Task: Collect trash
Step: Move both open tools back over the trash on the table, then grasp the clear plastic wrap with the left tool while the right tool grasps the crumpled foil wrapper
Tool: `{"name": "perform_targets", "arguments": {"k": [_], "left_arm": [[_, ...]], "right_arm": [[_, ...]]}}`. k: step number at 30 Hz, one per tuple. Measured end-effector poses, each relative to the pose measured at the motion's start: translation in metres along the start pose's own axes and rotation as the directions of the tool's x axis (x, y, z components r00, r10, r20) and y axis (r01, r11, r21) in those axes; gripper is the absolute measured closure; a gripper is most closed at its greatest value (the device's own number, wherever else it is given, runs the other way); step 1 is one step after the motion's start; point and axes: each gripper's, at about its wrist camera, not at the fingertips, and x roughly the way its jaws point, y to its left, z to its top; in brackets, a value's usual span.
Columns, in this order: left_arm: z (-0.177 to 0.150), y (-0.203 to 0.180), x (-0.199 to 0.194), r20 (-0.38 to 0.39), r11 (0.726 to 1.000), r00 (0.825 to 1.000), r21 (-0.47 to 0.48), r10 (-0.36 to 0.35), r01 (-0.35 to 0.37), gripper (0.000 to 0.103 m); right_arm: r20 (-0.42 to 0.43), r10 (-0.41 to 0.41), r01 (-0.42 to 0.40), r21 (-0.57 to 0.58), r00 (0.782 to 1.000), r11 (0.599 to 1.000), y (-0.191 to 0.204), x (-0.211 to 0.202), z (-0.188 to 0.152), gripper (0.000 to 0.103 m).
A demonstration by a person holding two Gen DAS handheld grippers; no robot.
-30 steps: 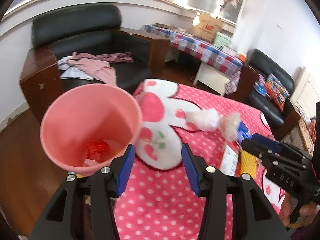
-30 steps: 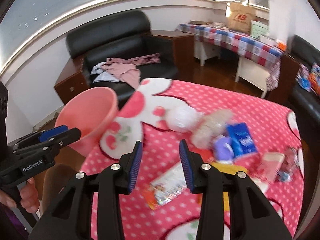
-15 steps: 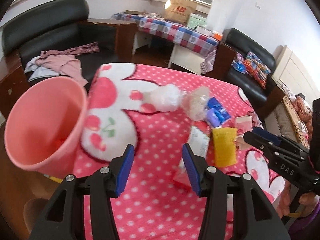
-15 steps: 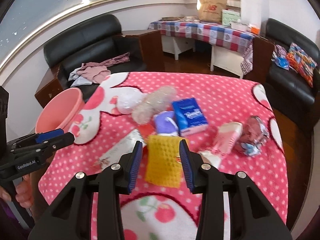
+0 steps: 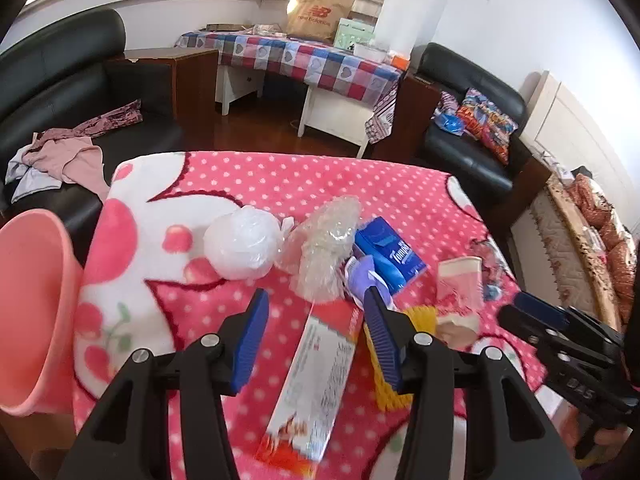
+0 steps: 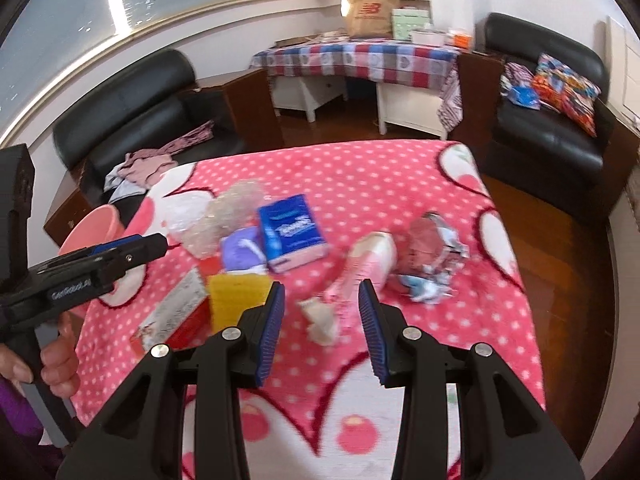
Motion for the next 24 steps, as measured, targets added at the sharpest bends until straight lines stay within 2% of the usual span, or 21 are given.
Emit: {"name": "perform_targets", "arguments": {"k": [8,13,14,17,24], "left_arm": [[0.008,-0.005,0.034,-0.031,0.999,0.998,0.012,0.053,-0.053,0.059],[0.008,-0.006,0.046,-0.056,0.998,0.996,0.015,0.063,-0.062,0.076],[0.007,-0.006,0.046,-0.054,0.998,0.996,0.018,0.069,-0.068,0.082],[0.006,-0.009,0.043,-0.040,0.996,0.996,0.038,0.079,-0.077,0.088],[0.002,-0.007,0.018,-0.008,0.998,0.998,0.011,0.062,-0.062,0.091]], "right_arm": [[0.009,-0.032,0.031,0.055,0.999,0.998,-0.033,0.000,0.003,0.064],[0.010,-0.042,0.041,0.074,0.999,0.996,-0.046,0.003,0.005,0.064],[0.009,-0.045,0.044,0.078,0.999,0.996,-0.047,0.003,0.005,0.064],[0.000,-0.046,0.046,0.100,0.999,0.994,-0.055,0.007,0.006,0.064],[-0.030,-0.050,0.054,0.142,0.998,0.988,-0.066,0.025,0.009,0.064]]}}
